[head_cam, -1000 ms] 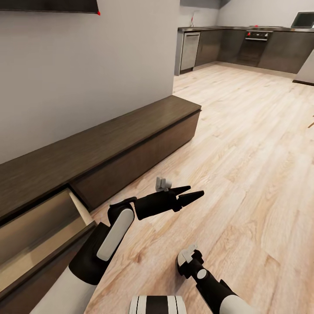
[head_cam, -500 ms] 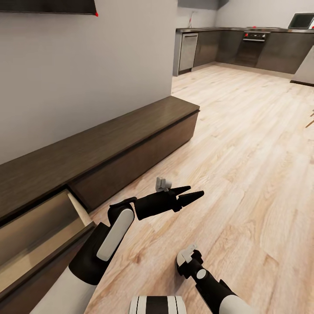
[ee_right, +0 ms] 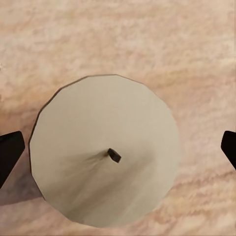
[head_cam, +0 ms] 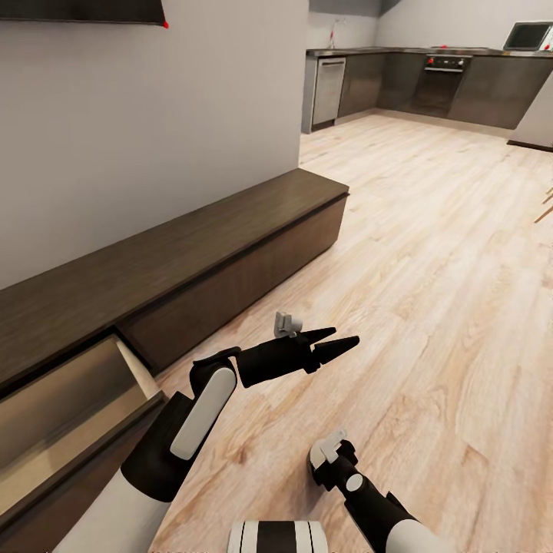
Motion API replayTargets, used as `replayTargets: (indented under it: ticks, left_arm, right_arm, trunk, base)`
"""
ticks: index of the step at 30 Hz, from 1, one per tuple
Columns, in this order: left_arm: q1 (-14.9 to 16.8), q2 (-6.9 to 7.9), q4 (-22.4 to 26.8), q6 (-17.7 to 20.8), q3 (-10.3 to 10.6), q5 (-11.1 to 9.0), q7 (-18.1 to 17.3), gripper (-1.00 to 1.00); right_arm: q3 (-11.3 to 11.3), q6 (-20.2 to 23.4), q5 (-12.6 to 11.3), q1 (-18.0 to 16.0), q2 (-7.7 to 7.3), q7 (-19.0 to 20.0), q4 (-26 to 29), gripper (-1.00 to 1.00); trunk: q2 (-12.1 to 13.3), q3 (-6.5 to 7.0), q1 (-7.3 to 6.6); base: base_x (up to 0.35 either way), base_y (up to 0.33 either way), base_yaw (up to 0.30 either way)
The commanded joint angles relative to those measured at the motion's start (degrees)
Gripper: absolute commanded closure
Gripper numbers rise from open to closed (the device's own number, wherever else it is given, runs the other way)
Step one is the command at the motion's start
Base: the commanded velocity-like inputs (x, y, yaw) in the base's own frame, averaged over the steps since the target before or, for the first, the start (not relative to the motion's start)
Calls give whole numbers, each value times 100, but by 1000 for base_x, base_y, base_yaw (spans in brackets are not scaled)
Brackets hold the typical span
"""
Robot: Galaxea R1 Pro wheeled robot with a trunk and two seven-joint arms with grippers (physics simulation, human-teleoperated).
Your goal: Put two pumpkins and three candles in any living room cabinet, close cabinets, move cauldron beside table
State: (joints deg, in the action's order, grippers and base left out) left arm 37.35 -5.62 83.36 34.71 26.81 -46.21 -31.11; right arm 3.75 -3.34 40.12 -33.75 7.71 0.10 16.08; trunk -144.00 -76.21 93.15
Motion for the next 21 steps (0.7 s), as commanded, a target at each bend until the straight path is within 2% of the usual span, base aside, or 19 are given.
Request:
replayTargets:
  ticks: [1,4,15,18,21]
  left_arm:
    - [0,0,1,1,0,-2,0,-100]
    - [0,0,-1,1,0,-2,0,-100]
    - [0,0,0,1,0,-2,0,-100]
    - [0,0,0,1,0,-2,0,-100]
    - [0,0,1,1,0,-2,0,-100]
  right_arm:
    - [-1,0,1,0,1,0,0,-100]
    - [-2,0,1,0,-3,-1,0,-100]
    - [-4,0,-3,0,-5,-1,0,-100]
    - [-4,0,-3,0,-6,-1,0,-100]
    - [-5,0,1,0,-6,-1,0,-100]
  trunk:
    - [-2,-23,2]
    - [-6,-89,10]
    - [-6,-89,10]
    - [-10,-155,18]
    - [-10,-155,18]
  base:
    - [0,0,-8]
    - [0,0,-4]
    - [0,0,0]
    - [0,0,0]
    - [0,0,0]
